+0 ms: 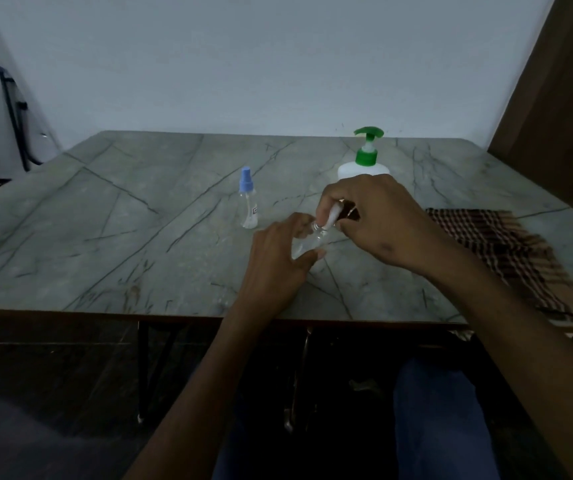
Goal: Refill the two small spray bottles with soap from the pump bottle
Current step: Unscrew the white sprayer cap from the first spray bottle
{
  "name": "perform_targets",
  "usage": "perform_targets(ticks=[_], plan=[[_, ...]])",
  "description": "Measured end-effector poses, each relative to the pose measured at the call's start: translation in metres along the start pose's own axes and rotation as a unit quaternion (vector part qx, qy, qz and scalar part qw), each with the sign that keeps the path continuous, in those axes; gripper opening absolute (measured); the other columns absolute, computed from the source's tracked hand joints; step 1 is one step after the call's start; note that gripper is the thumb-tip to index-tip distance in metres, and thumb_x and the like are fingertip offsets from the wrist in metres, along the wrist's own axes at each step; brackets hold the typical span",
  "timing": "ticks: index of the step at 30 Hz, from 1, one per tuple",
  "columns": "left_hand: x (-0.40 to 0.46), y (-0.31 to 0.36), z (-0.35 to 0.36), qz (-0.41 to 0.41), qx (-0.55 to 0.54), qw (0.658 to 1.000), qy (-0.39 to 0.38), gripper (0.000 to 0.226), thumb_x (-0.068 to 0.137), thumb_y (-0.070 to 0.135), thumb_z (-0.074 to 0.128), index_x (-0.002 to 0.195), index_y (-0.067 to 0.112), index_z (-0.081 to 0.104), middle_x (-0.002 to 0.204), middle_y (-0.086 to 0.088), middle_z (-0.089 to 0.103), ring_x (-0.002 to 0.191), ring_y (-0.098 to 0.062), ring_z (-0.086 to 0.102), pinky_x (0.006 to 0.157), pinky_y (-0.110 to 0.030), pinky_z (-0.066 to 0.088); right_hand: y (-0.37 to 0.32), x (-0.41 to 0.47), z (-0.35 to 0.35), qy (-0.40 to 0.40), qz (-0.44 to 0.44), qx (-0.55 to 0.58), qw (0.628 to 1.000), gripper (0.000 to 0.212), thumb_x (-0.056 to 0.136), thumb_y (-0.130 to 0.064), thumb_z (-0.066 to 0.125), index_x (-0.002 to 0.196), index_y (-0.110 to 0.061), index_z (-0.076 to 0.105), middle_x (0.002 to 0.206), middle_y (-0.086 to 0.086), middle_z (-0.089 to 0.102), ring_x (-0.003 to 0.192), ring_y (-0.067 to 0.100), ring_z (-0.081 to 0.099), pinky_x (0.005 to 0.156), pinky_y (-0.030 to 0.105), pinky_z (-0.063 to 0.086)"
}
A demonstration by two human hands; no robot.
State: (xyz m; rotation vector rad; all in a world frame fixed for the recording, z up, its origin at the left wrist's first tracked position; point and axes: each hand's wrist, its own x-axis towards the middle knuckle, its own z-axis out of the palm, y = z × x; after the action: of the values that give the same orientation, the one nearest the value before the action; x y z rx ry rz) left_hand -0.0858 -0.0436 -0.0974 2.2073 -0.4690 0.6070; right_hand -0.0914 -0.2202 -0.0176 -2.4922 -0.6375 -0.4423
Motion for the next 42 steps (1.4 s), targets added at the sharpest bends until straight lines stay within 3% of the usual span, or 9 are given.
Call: perform_targets(ticks=[4, 10, 12, 15, 20, 26, 34, 40, 42], plan=[[0.001, 0.000, 0.000, -0.006, 0.006, 1.000, -0.004, 0.037, 0.083, 0.032, 0.080, 0.116, 0.023, 0.066, 0.107, 0.011, 0.070, 0.096, 0.001, 0.059, 0.084, -0.010, 0.041, 0.007, -0.001, 0.000, 0.016, -0.007, 0.068, 0.998, 0.013, 0.089, -0.016, 0.077, 0.095, -0.027, 0.077, 0.109, -0.012, 0.076, 0.104, 0.001, 0.068, 0.089, 0.028, 0.058], [0.002, 0.000, 0.002, -0.037, 0.011, 0.999, -0.012, 0.039, 0.084, 0.037, 0.079, 0.118, 0.027, 0.064, 0.109, 0.014, 0.067, 0.096, 0.002, 0.057, 0.084, -0.013, 0.040, 0.006, 0.003, 0.013, 0.058, 0.019, -0.048, 0.997, 0.023, 0.091, -0.051, 0.072, 0.092, -0.028, 0.072, 0.081, -0.011, 0.068, 0.072, 0.002, 0.060, 0.064, 0.021, 0.045], [0.002, -0.001, 0.003, -0.043, 0.014, 0.999, -0.010, 0.038, 0.084, 0.038, 0.078, 0.117, 0.028, 0.063, 0.110, 0.014, 0.067, 0.098, 0.001, 0.057, 0.091, -0.025, 0.045, 0.004, 0.005, 0.014, 0.052, 0.019, -0.059, 0.997, 0.018, 0.090, -0.044, 0.075, 0.091, -0.026, 0.072, 0.082, -0.008, 0.069, 0.073, 0.003, 0.058, 0.065, 0.024, 0.046], [0.002, -0.002, 0.002, -0.042, 0.014, 0.999, -0.013, 0.039, 0.084, 0.039, 0.077, 0.120, 0.032, 0.061, 0.108, 0.021, 0.063, 0.100, 0.000, 0.057, 0.098, -0.040, 0.048, -0.001, 0.006, 0.005, 0.026, 0.021, -0.042, 0.999, 0.006, 0.088, -0.027, 0.079, 0.093, -0.026, 0.075, 0.086, -0.009, 0.070, 0.075, 0.001, 0.058, 0.064, 0.011, 0.037], [0.001, -0.003, 0.001, -0.030, 0.007, 0.999, -0.010, 0.040, 0.084, 0.038, 0.077, 0.120, 0.031, 0.061, 0.107, 0.018, 0.064, 0.100, -0.003, 0.059, 0.094, -0.042, 0.049, -0.006, 0.006, -0.010, -0.006, -0.005, -0.026, 1.000, 0.028, 0.085, -0.003, 0.072, 0.091, -0.031, 0.076, 0.083, -0.017, 0.067, 0.077, -0.005, 0.059, 0.064, 0.002, 0.035], [0.001, -0.006, 0.002, -0.032, 0.015, 0.999, -0.023, 0.042, 0.087, 0.043, 0.073, 0.124, 0.035, 0.057, 0.113, 0.021, 0.062, 0.107, -0.001, 0.057, 0.099, -0.044, 0.048, -0.002, -0.001, -0.021, 0.024, -0.014, 0.019, 0.999, 0.017, 0.086, -0.018, 0.079, 0.086, -0.034, 0.073, 0.083, -0.014, 0.071, 0.080, 0.001, 0.066, 0.070, 0.021, 0.054], [0.001, -0.005, 0.000, -0.034, 0.010, 0.999, -0.019, 0.043, 0.086, 0.042, 0.075, 0.124, 0.032, 0.059, 0.113, 0.019, 0.064, 0.105, -0.001, 0.058, 0.098, -0.045, 0.048, 0.006, -0.011, -0.020, 0.073, 0.000, 0.061, 0.995, 0.025, 0.088, -0.012, 0.075, 0.104, -0.031, 0.075, 0.108, -0.015, 0.072, 0.095, 0.001, 0.067, 0.082, 0.024, 0.057], [0.000, -0.002, -0.002, -0.035, 0.003, 0.999, -0.019, 0.040, 0.086, 0.038, 0.076, 0.122, 0.031, 0.060, 0.110, 0.021, 0.061, 0.102, 0.000, 0.056, 0.099, -0.042, 0.047, 0.036, -0.052, -0.052, 0.133, 0.034, 0.040, 0.990, 0.023, 0.088, -0.006, 0.076, 0.098, -0.027, 0.075, 0.103, -0.010, 0.073, 0.096, 0.008, 0.069, 0.084, 0.029, 0.056], [0.000, -0.001, -0.002, -0.033, 0.001, 0.999, -0.015, 0.040, 0.085, 0.036, 0.077, 0.121, 0.028, 0.062, 0.110, 0.019, 0.063, 0.101, -0.001, 0.056, 0.098, -0.035, 0.046, 0.059, -0.072, -0.064, 0.170, 0.081, 0.048, 0.981, 0.019, 0.089, -0.008, 0.077, 0.096, -0.025, 0.074, 0.099, -0.009, 0.076, 0.091, 0.012, 0.073, 0.084, 0.039, 0.059]])
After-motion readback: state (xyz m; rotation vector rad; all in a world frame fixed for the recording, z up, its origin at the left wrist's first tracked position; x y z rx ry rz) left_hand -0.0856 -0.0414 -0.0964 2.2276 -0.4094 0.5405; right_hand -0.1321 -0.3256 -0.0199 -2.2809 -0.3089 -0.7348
